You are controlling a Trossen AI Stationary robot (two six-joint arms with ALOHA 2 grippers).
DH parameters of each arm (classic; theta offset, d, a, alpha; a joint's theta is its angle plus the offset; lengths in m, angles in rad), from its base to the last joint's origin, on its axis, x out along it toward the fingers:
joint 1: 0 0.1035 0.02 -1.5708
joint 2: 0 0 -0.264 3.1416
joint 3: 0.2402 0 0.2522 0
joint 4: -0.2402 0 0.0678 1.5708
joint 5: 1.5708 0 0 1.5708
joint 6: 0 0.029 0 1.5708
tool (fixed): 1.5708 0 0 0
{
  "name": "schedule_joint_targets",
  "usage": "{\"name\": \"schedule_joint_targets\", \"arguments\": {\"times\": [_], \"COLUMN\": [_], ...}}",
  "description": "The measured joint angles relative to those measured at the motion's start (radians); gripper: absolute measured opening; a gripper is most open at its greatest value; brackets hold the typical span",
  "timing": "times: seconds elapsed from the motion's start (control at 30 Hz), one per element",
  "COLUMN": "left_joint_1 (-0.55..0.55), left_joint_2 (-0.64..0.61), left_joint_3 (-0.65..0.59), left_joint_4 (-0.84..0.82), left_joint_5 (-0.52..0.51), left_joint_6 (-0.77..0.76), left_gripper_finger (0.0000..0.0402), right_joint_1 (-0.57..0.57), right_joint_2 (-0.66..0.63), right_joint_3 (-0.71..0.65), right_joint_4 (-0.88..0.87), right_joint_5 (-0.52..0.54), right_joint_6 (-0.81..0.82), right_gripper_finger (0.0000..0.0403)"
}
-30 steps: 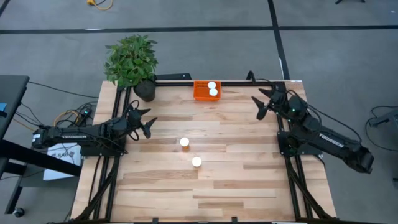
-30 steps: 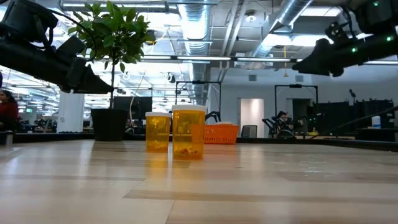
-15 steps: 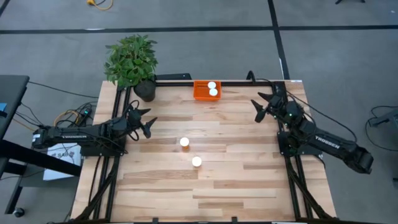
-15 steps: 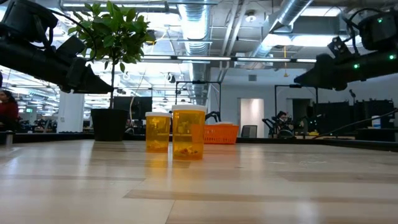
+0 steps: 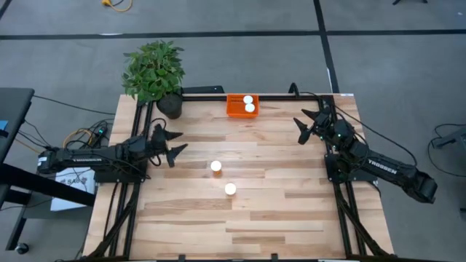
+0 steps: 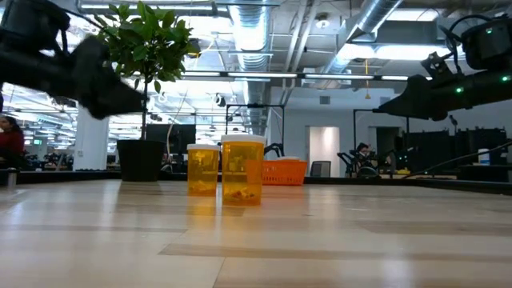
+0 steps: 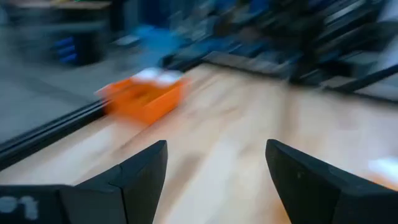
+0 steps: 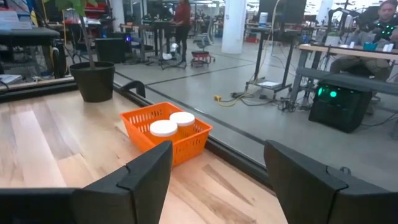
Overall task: Pick and place pill bottles into a basket
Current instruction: Put the top orange pill bottle into the orange bin
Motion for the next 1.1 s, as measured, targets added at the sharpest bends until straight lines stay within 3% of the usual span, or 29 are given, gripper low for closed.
{"name": "schedule_joint_targets", "arguments": {"times": [0.13, 0.23, 0.67, 1.1], "left_joint_1": [-0.008, -0.042, -0.214, -0.255], "left_joint_2": [0.005, 0.039, 0.429, 0.858], "left_joint_3": [0.000, 0.000, 0.001, 0.002], "left_joint_4": [0.152, 0.190, 0.390, 0.772], "left_joint_5": [0.203, 0.240, 0.017, -0.041], "left_joint_6": [-0.001, 0.001, 0.002, -0.038], "left_gripper_finger": [0.0263, 0.0263, 0.0263, 0.0263], "right_joint_1": [0.000, 0.000, 0.000, 0.000], "right_joint_2": [0.000, 0.000, 0.000, 0.000], "right_joint_3": [0.000, 0.000, -0.002, -0.002], "right_joint_4": [-0.001, -0.004, -0.003, -0.004], "right_joint_5": [0.000, 0.000, 0.000, -0.001], "right_joint_6": [-0.001, -0.001, -0.001, -0.001], "right_gripper_finger": [0.0249, 0.0249, 0.0249, 0.0250]}}
